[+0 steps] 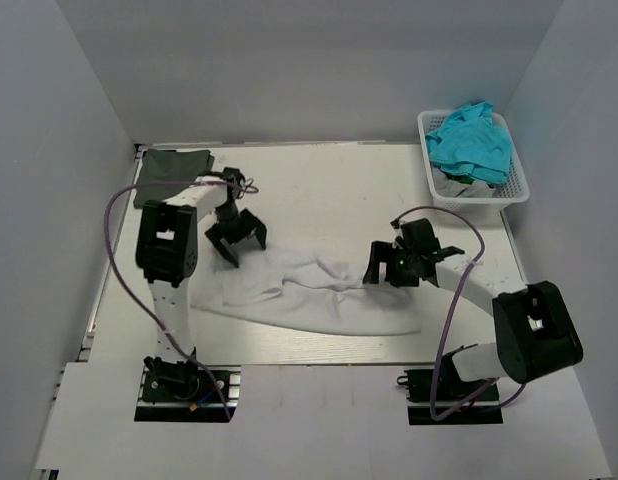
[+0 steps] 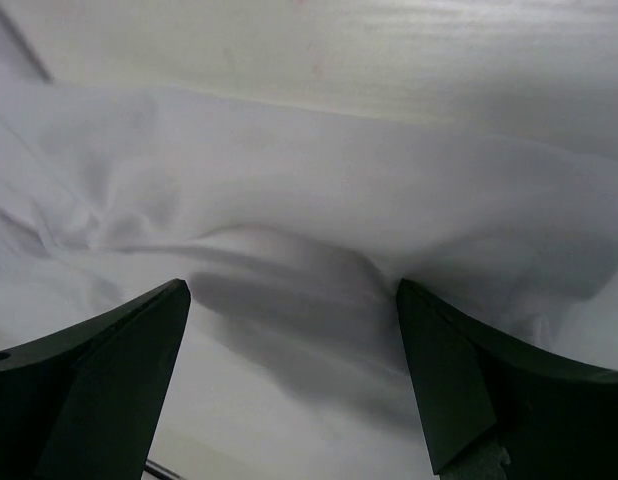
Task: Fold and stack the t-shirts
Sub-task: Rotate the tshirt 90 degrees
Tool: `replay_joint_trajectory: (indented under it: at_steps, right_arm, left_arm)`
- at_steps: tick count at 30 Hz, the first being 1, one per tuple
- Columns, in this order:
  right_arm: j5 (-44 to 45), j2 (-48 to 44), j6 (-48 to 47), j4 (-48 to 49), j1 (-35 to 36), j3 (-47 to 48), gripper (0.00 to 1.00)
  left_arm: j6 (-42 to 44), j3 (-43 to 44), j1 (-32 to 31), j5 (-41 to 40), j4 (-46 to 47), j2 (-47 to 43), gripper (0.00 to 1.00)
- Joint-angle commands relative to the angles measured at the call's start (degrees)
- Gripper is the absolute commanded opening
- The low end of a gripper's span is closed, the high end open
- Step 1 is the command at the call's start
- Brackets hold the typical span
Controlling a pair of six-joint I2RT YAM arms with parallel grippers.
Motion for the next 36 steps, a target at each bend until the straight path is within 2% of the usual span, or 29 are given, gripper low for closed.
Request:
replay_joint_trajectory:
  at_steps: [1,3,4,5,7,8,10,11,12,13,15,18,21,24,31,34,36]
  right_arm:
    - [-1.20,-2.15,-3.79,-5.15,3.26,-2.47,0.90]
    - [-4.00,-2.60,-7.13,-5.06,6.06,-2.29,0.90]
    - [-4.89,-2.77,-7.58,-5.59,6.77,-1.77,0.90]
    - [-7.16,-3.03,-8.54,-5.76,8.69,-1.76,0.90]
    - [-9.72,-3.30,-9.08,-5.68,12.30,-1.15,0.90]
    - [-11.13,-2.95,-9.43,-5.85,13.45,-1.06,0.90]
    - [-14.64,-1.11,-11.01,-5.68,18.17,1.48,0.90]
    - [-15.00,3.33,-12.40,-5.94,19.60,2.53,0.90]
    - [-15.01,5.21,-14.86,-6.90,20.74,7.41,0.90]
    - [-15.18,6.96,-16.10,-7.87,23.88,9.38,0.90]
    - [-16.50,14.51,-20.67,-12.87,25.92,14.99,0.90]
    - [-16.59,18.49,-24.08,-16.22,28.39,20.29,0.90]
    - [-20.28,19.54,-24.81,-15.70,29.01,23.01,0.90]
    - [-20.02,20.08,-24.55,-15.88,29.46,24.60,0.90]
    - [-19.40,18.24,-23.15,-14.91,29.54,25.22,0.90]
    - [-18.00,12.54,-19.92,-11.75,29.37,24.78,0.90]
    - [-16.95,9.98,-19.28,-8.95,29.28,24.16,0.90]
  left_arm:
    - [5.01,21.68,-0.78,-6.50,17.39,15.05,1.00]
    - [6.60,32.98,-2.79,-7.89,15.97,25.04,1.00]
    - [6.60,44.79,-3.41,-7.91,14.91,28.50,1.00]
    - [7.30,50.65,-4.20,-7.91,13.86,32.01,1.00]
    - [7.31,59.80,-4.73,-3.53,17.78,39.13,1.00]
    - [6.79,59.85,-4.73,-1.43,26.51,39.95,1.00]
    - [3.64,54.69,-5.44,4.21,37.36,39.96,1.00]
    - [0.66,54.66,-6.13,7.18,46.89,41.87,1.00]
    - [-0.59,55.19,-7.44,7.21,49.16,43.63,1.00]
    - [-1.47,61.54,-8.15,7.21,50.40,46.00,1.00]
    - [-4.27,65.72,-9.47,6.08,56.61,51.27,1.00]
    - [-9.02,61.44,-10.70,2.91,66.64,51.30,1.00]
    - [-9.04,64.15,-11.23,1.85,68.85,53.93,1.00]
    - [-8.52,63.11,-11.24,0.97,68.87,53.93,1.00]
    - [-5.44,60.73,-11.24,-1.66,68.95,47.00,1.00]
    - [-1.58,62.39,-11.24,-2.20,69.48,41.12,1.00]
    - [0.96,63.01,-11.24,1.55,69.48,36.99,1.00]
